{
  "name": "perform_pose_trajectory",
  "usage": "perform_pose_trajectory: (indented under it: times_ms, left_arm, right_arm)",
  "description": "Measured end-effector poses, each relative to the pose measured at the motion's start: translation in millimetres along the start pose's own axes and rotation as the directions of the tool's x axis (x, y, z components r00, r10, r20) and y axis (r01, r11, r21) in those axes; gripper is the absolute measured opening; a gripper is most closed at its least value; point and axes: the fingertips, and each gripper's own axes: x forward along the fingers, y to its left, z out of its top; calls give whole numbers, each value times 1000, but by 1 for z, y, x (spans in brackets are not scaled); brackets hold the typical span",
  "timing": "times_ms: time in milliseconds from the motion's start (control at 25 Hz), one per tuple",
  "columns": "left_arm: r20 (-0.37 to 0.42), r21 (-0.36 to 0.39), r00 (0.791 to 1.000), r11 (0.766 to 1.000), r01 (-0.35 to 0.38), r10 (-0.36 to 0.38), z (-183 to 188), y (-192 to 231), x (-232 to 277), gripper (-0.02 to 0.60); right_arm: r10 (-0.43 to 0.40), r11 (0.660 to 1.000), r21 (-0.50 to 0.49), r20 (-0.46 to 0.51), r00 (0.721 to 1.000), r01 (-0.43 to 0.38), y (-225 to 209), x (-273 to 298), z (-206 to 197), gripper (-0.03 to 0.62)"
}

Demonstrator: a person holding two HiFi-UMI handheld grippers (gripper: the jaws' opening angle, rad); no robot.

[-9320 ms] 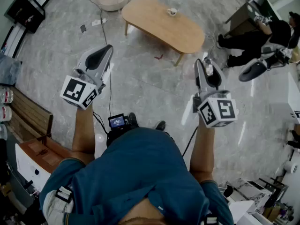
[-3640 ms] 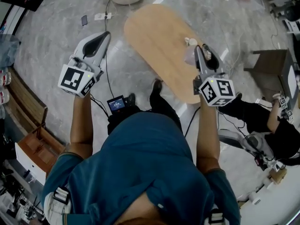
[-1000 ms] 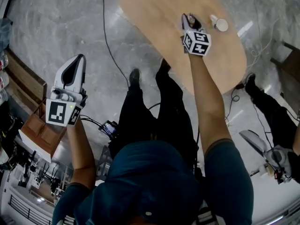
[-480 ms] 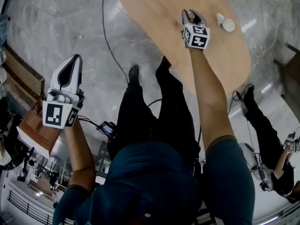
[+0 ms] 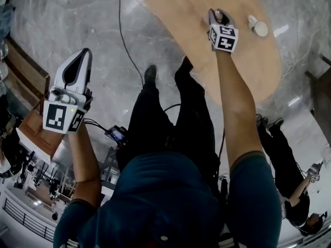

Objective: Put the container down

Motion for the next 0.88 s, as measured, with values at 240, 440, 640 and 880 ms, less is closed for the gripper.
perform_pose_trajectory:
  times_ms: [240, 440, 640, 880]
  left_arm:
    - [19, 10, 1000, 1000, 7, -7, 14, -4, -6, -4]
    - [27, 27, 1000, 1000, 8, -8, 22, 0, -20, -5]
    - [39, 46, 999, 999, 2, -4, 32, 6, -43, -3]
    - [77, 78, 997, 997, 5, -11, 59, 12, -75, -4]
  right_arm:
    - [52, 998, -20, -64, 997, -53, 5, -7, -6, 123]
    - [84, 996, -27, -138, 987, -89, 16, -10, -9, 129]
    - [111, 988, -77, -208, 972, -130, 23, -23, -5, 203]
    - [106, 986, -105, -209, 972, -130, 19, -68, 16, 218]
